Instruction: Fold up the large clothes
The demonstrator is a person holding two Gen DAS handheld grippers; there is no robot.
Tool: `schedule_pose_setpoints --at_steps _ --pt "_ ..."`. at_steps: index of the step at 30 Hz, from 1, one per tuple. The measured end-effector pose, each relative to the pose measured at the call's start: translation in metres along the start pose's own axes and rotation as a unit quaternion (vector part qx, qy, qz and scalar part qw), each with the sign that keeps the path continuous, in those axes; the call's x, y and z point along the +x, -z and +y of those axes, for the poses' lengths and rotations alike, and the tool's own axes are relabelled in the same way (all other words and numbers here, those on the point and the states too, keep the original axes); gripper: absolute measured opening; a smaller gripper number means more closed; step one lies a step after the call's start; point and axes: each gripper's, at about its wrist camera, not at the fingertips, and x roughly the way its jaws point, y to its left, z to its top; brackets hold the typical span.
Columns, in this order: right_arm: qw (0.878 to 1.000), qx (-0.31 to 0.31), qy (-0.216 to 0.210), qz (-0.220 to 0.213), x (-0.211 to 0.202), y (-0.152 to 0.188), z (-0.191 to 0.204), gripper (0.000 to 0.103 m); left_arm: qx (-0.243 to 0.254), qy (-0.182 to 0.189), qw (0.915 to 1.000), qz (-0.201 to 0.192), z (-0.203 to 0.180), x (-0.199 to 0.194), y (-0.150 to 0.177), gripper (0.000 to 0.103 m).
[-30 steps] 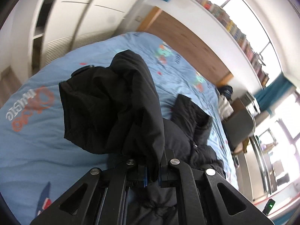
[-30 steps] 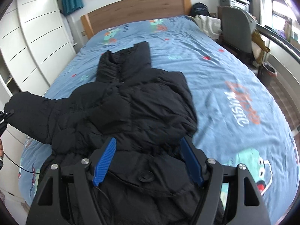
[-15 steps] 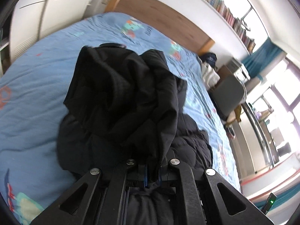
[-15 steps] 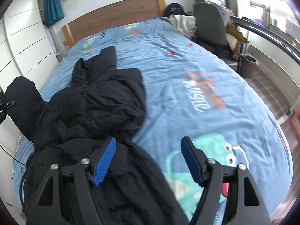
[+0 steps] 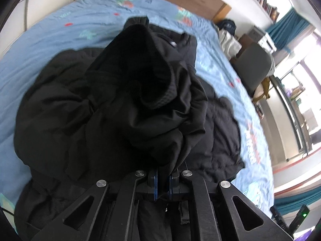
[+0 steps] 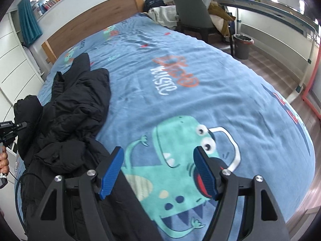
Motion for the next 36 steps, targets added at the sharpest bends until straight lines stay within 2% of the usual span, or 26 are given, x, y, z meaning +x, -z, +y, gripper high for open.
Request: schedule_pose_setpoints --at_steps 7,12,13,14,16,17,21,26,30,36 --pt "1.0 0.006 0.002 0.0 -0.001 0.003 -0.009 0.071 0.018 -0.012 0.9997 0.012 0.001 0.002 0.02 0.006" --pt "1.0 0.002 0.0 -0.002 -0.006 0.002 -0.002 0.071 0.054 -0.028 0.9978 0.027 0.003 -0.006 0.042 0.01" --pt "1.0 0.0 -0.002 -0.003 -0.008 0.002 0.001 0.071 0.059 -0.032 0.9972 0.033 0.004 -0.007 0.046 0.018" --pt "1.0 -0.002 -0.003 -0.005 -0.011 0.001 0.004 0.071 0.06 -0.029 0.997 0.039 0.004 -0.009 0.048 0.034" --pt "1.0 -0.009 -0.004 -0.008 -0.018 -0.001 0.011 0.071 0.059 -0.012 0.9974 0.04 0.005 -0.017 0.053 0.054" --pt "1.0 -0.015 -0.004 -0.012 -0.024 -0.002 0.016 0.071 0.061 -0.01 0.9974 0.036 0.004 -0.021 0.054 0.057" --pt "0.999 -0.035 -0.008 -0.023 -0.045 -0.006 0.032 0.071 0.079 0.013 0.9966 0.019 -0.002 -0.05 0.058 0.058" --pt "0.997 -0.068 -0.025 -0.032 -0.062 -0.013 0.068 0.071 0.072 0.015 0.9971 -0.018 0.009 -0.085 0.051 0.059" --pt "0.993 -0.102 -0.054 -0.027 -0.059 -0.013 0.114 0.071 0.063 -0.018 0.9973 -0.032 0.042 -0.103 0.034 0.059" --pt "0.979 -0.169 -0.114 -0.011 -0.028 -0.017 0.213 0.071 0.047 -0.058 0.996 -0.049 0.09 -0.103 0.012 0.059"
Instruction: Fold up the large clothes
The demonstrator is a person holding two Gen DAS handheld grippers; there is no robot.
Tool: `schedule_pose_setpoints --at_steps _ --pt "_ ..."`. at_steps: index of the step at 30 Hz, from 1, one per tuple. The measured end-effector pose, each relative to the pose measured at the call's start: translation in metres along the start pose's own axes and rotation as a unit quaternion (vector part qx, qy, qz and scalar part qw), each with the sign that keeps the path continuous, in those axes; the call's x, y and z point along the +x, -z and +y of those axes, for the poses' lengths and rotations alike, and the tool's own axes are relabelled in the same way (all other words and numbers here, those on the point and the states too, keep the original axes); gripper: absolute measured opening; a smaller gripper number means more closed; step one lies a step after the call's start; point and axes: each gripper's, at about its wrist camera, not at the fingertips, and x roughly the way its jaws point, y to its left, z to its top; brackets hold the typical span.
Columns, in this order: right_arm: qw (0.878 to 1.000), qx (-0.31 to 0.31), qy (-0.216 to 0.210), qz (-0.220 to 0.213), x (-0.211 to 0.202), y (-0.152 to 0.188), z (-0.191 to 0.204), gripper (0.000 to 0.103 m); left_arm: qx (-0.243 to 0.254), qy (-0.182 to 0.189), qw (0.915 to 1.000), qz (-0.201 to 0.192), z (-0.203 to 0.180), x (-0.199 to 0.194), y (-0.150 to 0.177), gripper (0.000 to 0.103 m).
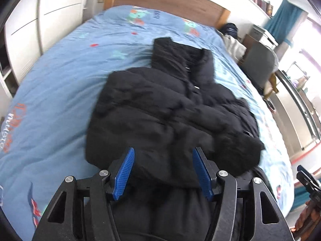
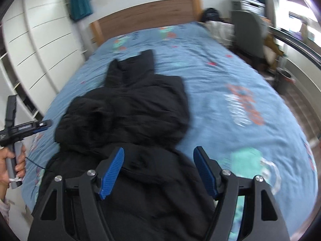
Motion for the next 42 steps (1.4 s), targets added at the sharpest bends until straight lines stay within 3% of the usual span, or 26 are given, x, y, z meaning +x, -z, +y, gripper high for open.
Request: schedule_pose_setpoints --at_steps 6,10,17,22,28,33,42 --pt "0.995 -0.056 -0.085 0.004 0.065 -0.039 0.088 0.071 0.005 -0.018 0.9998 0.005 0.025 0.034 -0.013 0.059" --pt "0.99 -0.073 -0.123 0.023 0.116 -0.046 0.126 0.071 0.017 -0.024 0.9994 0.018 0.03 0.066 -0.013 0.059" --pt "0.99 -0.085 -0.088 0.073 0.184 -0.024 0.121 0.071 0.022 -0.031 0.9989 0.029 0.034 0.102 0.009 0.063" --pt "0.987 -0.091 -0.084 0.098 0.204 -0.005 0.102 0.07 0.025 -0.038 0.9986 0.027 0.032 0.111 0.018 0.066" --pt "0.987 -0.089 -0.077 0.108 0.187 -0.004 0.087 0.069 0.031 -0.033 0.9982 0.04 0.034 0.089 0.017 0.066" --pt "0.991 -0.082 -0.047 0.092 0.147 -0.012 0.063 0.069 0.031 -0.051 0.9981 0.019 0.035 0.05 0.009 0.066" --pt "0.998 -0.056 -0.015 0.017 0.04 -0.043 0.018 0.07 0.044 -0.101 0.9932 -0.038 0.015 -0.017 0.0 0.069"
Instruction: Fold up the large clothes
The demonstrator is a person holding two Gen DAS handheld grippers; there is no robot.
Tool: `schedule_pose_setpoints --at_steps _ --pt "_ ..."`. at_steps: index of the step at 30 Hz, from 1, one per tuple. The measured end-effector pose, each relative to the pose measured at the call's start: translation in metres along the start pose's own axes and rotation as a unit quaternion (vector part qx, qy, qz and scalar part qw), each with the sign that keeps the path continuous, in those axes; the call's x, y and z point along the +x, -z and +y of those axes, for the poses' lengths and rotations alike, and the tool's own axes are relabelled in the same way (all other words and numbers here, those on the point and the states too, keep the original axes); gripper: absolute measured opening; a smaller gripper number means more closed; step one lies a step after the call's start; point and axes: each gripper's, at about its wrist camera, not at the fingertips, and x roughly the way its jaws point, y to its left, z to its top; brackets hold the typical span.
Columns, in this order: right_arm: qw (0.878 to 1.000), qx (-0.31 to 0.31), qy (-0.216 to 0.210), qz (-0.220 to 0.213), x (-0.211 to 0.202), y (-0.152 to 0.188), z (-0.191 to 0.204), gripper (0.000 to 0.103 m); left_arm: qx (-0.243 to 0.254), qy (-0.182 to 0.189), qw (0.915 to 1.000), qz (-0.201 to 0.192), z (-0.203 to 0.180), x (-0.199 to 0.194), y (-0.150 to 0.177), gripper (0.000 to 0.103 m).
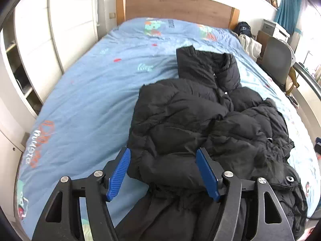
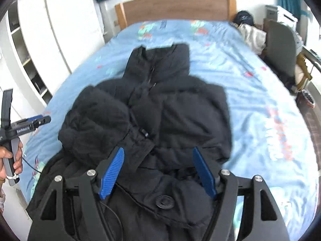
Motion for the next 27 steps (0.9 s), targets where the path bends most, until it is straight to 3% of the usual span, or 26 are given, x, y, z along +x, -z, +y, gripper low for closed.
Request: schedule_pose_setpoints --at_steps 5,16,22,27 --pt "0.999 0.022 0.023 -0.022 -0.042 0.0 -0.025 0.071 0.014 -0.036 0.999 -0.024 -0.008 -0.024 0.01 0.074" --pt "0.996 0.056 0.059 -0.036 -0.078 0.006 -0.064 0.071 0.042 -0.087 0.994 -0.052 -0.009 -0.046 0.021 0.08" --pt "0.994 0.063 0.061 -0.06 -0.095 -0.009 -0.069 0.071 0.045 -0.086 0.9939 -0.053 -0.006 -0.045 0.015 0.08" --pt "0.994 0.057 0.062 -0.072 -0.106 -0.028 -0.072 0.071 0.022 -0.069 0.9956 -0.058 0.008 -0.057 -0.016 0.08"
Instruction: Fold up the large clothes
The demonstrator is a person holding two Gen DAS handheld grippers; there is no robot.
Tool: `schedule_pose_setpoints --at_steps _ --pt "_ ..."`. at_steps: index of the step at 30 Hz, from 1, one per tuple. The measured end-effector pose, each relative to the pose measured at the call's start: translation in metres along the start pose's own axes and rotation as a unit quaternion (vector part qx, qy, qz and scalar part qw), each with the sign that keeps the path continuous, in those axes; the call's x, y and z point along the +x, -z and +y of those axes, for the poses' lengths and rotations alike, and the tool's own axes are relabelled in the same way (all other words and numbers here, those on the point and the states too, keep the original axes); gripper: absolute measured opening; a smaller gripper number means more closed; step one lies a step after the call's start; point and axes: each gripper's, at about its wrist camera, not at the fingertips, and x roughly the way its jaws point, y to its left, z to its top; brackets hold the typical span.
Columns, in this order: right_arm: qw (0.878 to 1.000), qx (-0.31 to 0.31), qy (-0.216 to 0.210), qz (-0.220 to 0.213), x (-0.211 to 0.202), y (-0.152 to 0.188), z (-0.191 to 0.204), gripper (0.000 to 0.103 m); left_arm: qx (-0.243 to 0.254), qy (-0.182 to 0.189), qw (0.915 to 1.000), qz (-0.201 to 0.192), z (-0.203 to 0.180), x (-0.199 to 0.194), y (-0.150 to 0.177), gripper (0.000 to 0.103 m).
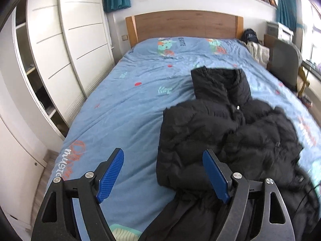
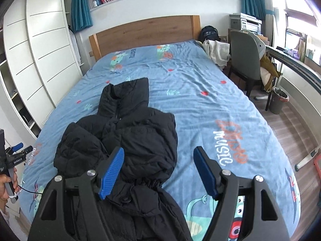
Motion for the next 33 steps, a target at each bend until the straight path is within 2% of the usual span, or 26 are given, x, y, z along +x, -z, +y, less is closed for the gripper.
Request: schedule_pose_setpoints --at_steps 5,10,16,19,23,27,30,33 --pt "0.999 0.005 -0.001 -0.033 -0.012 -0.031 -0.007 0.071 -0.02 0.023 0.9992 -0.024 0.014 -0.022 -0.051 0.08" --pt "0.998 0.008 -0.004 -0.066 -0.019 -0.066 -0.009 0.071 -0.019 0.048 0.9973 -0.052 0.01 -0.04 -0.101 0.082" --pt "0.995 0.0 -0.017 -0.096 -0.009 -0.11 -0.001 0.071 -0.021 0.079 0.9951 -0.056 -0.006 -0.023 -0.16 0.082" --pt "0.995 0.002 -0.025 -0.095 0.014 -0.132 0.002 0.071 -0.036 0.097 0.9934 -0.05 -0.014 0.007 -0.193 0.082" --pt "0.995 0.01 -0.031 -0.094 0.061 -0.155 0.001 0.071 -0.055 0.115 0.9911 -0.039 -0.024 0.057 -0.218 0.083" --pt "0.995 0.004 -0.041 -0.09 0.134 -0.166 0.001 0.071 -0.062 0.121 0.9898 -0.043 -0.044 0.134 -0.231 0.083" --pt "0.994 0.02 -0.072 -0.073 0.199 -0.167 -0.001 0.071 -0.058 0.123 0.9905 -0.016 -0.061 0.196 -0.233 0.083" --pt "0.992 0.047 -0.098 -0.058 0.259 -0.169 -0.004 0.071 -0.076 0.148 0.986 0.008 -0.071 0.247 -0.238 0.083"
